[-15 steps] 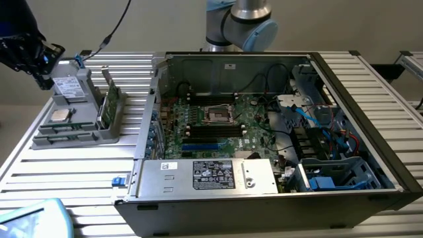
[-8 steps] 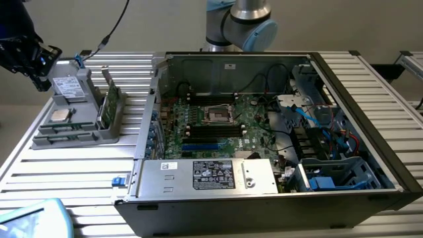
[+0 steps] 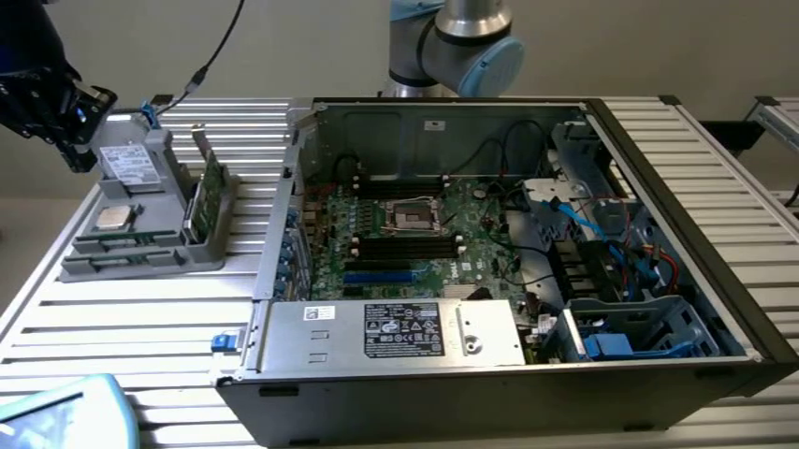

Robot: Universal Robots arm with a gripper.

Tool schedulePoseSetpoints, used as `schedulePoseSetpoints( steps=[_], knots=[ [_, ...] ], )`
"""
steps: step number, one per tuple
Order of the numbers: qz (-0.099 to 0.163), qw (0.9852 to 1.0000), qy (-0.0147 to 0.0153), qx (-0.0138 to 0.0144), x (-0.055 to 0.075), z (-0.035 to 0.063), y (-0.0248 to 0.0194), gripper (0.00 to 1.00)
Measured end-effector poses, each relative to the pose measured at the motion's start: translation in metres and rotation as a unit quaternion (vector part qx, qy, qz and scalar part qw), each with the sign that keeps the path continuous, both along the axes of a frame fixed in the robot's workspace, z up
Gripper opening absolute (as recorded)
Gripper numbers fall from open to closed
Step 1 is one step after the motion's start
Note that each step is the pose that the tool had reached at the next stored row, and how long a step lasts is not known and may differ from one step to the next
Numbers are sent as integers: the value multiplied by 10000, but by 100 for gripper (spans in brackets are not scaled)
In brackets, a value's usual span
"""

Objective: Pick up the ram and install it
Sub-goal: 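Pick up the ram and move it above insertion slot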

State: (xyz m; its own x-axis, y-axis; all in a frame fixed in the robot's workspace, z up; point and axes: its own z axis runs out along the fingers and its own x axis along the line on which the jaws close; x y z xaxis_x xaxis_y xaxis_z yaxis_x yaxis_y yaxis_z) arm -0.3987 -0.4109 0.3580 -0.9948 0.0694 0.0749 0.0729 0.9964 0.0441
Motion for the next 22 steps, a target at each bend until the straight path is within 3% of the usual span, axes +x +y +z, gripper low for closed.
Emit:
schedulePoseSetpoints(
  steps=[4,8,11,16,22],
  knots=[
    [27,10000,8,0,4,0,0,11],
    [379,9993,8,0,5,-1,0,11],
    [654,9979,8,0,5,-1,0,11],
    [1104,9939,9,-1,5,0,0,11],
    [1647,9863,9,-1,5,0,0,11]
  ],
)
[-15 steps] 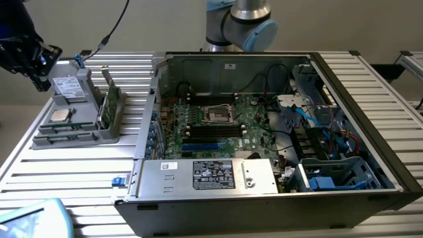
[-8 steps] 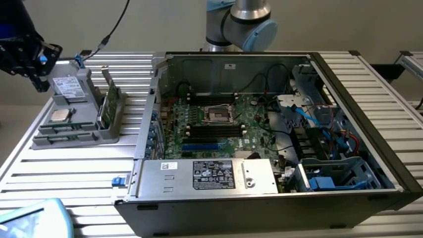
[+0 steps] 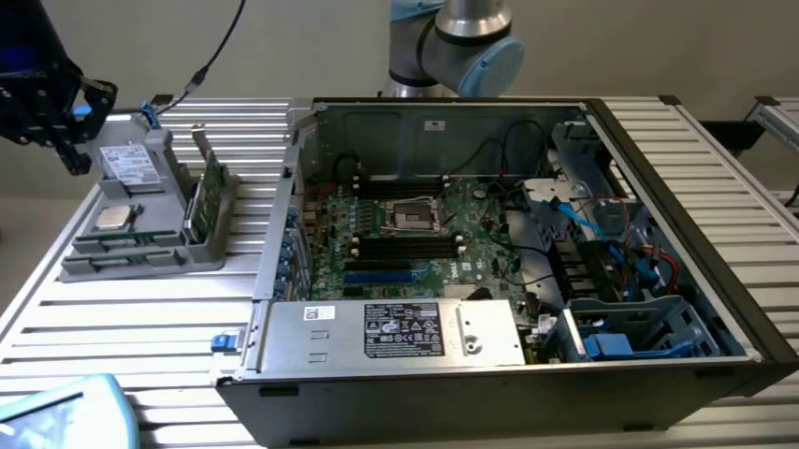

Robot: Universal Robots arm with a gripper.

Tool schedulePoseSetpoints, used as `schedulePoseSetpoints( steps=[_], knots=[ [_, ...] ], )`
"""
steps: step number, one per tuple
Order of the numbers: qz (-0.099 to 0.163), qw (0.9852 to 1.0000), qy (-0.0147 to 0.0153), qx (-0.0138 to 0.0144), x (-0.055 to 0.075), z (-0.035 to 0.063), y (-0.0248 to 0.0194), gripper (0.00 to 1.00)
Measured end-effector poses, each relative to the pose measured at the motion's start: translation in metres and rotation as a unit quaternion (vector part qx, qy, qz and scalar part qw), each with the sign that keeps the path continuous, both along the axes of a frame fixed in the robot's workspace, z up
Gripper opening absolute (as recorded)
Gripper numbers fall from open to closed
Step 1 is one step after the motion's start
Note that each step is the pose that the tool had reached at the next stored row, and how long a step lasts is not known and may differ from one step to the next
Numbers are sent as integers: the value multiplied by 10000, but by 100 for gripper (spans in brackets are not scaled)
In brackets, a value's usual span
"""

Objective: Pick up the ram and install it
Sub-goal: 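Pick up the ram and move it above insertion slot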

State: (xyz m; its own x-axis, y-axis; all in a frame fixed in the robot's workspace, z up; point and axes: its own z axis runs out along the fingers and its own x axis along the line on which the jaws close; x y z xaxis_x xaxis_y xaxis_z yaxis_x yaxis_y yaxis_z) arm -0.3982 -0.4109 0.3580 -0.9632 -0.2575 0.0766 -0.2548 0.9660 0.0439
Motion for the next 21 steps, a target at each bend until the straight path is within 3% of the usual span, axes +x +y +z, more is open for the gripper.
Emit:
schedulePoseSetpoints(
  steps=[5,10,16,21],
  knots=[
    [455,9990,0,0,0,0,0,11],
    [906,9959,0,0,0,0,0,11],
    [1450,9894,0,0,0,0,0,11],
    [1899,9818,-1,4,0,0,0,11]
  ],
)
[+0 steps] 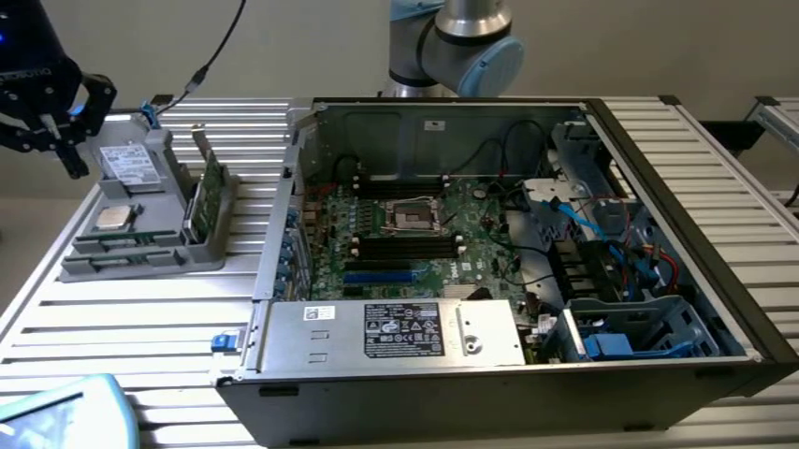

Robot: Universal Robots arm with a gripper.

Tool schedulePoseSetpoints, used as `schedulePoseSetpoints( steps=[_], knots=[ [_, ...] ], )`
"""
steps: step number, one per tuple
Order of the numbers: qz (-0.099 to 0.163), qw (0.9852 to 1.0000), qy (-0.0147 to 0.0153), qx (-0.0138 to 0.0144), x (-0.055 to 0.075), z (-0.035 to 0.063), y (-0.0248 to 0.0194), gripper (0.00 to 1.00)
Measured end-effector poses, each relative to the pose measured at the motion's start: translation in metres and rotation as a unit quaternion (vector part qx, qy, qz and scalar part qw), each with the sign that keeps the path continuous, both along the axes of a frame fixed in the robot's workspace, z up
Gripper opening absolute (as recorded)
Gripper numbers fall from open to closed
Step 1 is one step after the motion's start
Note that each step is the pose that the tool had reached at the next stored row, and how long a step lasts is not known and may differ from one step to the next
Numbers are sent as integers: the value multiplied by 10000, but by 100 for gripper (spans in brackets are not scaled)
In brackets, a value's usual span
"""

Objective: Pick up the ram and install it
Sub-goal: 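Pick up the ram and move it above insertion slot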

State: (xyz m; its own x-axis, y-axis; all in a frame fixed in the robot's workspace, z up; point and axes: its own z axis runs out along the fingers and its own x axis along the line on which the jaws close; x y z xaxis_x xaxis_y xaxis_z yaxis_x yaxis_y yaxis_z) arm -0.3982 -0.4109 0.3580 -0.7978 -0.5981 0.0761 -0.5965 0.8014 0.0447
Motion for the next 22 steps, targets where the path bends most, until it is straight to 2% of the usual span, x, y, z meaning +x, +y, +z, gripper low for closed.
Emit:
schedulePoseSetpoints(
  steps=[3,6,11,16,19,22],
  knots=[
    [270,9996,0,21,0,0,0,11],
    [544,9985,0,60,0,0,1,11],
    [995,9949,-2,137,0,-2,1,11],
    [1445,9892,-6,227,0,-4,0,11],
    [1716,9848,-10,285,0,-6,1,11],
    [1986,9795,-12,339,0,-8,1,11]
  ],
)
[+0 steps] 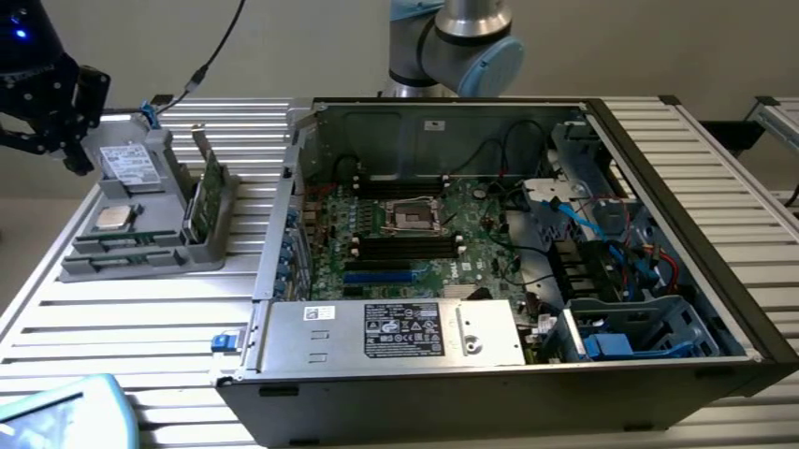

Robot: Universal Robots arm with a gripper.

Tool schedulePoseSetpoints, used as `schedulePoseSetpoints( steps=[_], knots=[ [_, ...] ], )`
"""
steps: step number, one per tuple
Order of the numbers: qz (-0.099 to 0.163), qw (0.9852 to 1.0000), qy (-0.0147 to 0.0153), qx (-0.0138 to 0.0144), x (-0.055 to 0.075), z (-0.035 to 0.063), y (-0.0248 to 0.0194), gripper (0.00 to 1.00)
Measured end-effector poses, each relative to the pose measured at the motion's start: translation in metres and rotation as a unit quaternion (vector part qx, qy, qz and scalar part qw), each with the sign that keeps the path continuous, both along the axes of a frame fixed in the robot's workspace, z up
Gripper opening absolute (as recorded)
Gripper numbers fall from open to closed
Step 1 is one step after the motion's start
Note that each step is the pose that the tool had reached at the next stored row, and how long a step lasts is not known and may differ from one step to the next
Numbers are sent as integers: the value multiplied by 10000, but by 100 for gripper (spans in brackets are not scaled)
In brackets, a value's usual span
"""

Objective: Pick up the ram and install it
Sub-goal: 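Pick up the ram and move it above insertion slot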

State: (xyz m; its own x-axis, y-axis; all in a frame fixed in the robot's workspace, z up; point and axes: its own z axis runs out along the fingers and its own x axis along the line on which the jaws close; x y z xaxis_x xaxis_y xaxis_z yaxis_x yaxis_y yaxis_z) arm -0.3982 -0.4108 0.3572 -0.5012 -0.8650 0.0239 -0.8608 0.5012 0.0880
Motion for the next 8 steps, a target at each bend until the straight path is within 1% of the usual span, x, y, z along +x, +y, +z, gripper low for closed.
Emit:
schedulePoseSetpoints(
  steps=[2,4,6,8],
  knots=[
    [183,9998,0,31,0,-2,0,11],
    [365,9993,0,58,0,-4,0,11],
    [544,9985,0,83,0,-6,0,11],
    [727,9973,-1,109,0,-10,0,11]
  ],
)
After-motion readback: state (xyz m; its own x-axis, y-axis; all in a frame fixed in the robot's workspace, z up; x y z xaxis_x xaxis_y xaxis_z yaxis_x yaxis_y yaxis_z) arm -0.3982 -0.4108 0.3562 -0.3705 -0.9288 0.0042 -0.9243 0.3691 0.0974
